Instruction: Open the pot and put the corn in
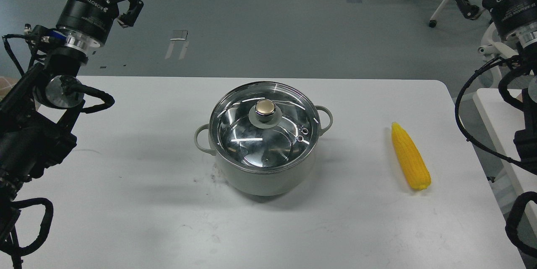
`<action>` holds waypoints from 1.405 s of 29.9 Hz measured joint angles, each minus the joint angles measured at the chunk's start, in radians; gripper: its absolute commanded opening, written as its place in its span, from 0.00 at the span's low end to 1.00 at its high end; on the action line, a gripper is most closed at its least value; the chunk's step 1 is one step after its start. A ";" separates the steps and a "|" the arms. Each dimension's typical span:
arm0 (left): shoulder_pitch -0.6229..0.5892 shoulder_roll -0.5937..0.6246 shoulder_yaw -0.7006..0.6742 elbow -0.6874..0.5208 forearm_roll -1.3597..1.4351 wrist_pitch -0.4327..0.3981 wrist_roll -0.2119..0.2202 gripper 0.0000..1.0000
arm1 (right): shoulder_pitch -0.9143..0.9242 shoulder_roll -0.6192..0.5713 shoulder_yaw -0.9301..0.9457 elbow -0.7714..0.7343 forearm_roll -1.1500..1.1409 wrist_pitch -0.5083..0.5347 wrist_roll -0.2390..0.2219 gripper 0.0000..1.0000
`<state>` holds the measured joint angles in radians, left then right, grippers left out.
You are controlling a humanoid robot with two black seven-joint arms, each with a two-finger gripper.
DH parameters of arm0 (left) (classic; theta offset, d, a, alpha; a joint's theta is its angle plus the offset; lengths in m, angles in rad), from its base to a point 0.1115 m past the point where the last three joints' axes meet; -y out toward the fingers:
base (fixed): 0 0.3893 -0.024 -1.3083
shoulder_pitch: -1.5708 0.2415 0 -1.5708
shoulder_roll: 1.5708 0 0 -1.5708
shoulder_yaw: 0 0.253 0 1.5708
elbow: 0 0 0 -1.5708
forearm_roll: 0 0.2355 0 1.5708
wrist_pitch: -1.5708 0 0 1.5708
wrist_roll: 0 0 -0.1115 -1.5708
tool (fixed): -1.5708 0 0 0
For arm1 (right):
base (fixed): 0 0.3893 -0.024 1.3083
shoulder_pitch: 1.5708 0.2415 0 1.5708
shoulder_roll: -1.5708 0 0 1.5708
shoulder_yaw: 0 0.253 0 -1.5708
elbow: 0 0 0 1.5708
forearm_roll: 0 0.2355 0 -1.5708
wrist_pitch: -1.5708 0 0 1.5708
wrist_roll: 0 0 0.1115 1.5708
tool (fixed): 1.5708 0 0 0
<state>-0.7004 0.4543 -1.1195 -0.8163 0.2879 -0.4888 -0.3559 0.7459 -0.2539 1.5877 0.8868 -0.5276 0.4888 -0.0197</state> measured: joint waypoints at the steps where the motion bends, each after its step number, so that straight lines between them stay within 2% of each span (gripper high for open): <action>1: 0.000 0.000 0.000 0.000 0.000 0.000 0.000 0.98 | 0.000 0.000 0.000 0.000 0.000 0.000 0.000 1.00; 14: -0.001 0.000 0.003 0.017 0.006 0.000 0.008 0.98 | -0.014 -0.007 0.002 -0.004 0.004 0.000 -0.007 1.00; 20: -0.017 0.007 0.002 0.026 0.013 0.000 -0.007 0.98 | -0.015 -0.008 0.003 -0.005 0.004 0.000 -0.008 1.00; 27: 0.001 0.038 0.006 0.004 0.006 0.000 -0.004 0.97 | -0.016 -0.010 0.003 -0.002 0.005 0.000 -0.007 1.00; 33: 0.042 0.133 0.019 -0.140 0.128 0.000 -0.007 0.93 | -0.040 -0.012 0.006 0.006 0.005 0.000 -0.001 1.00; 37: 0.047 0.197 0.023 -0.292 0.389 0.000 -0.008 0.93 | -0.059 -0.015 0.010 0.006 0.005 0.000 0.000 1.00; 42: 0.047 0.224 0.053 -0.485 0.896 0.000 -0.008 0.93 | -0.073 -0.015 0.018 0.006 0.005 0.000 0.001 1.00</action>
<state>-0.6536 0.6784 -1.0663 -1.3009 1.1835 -0.4892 -0.3641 0.6724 -0.2684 1.6054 0.8930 -0.5230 0.4888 -0.0183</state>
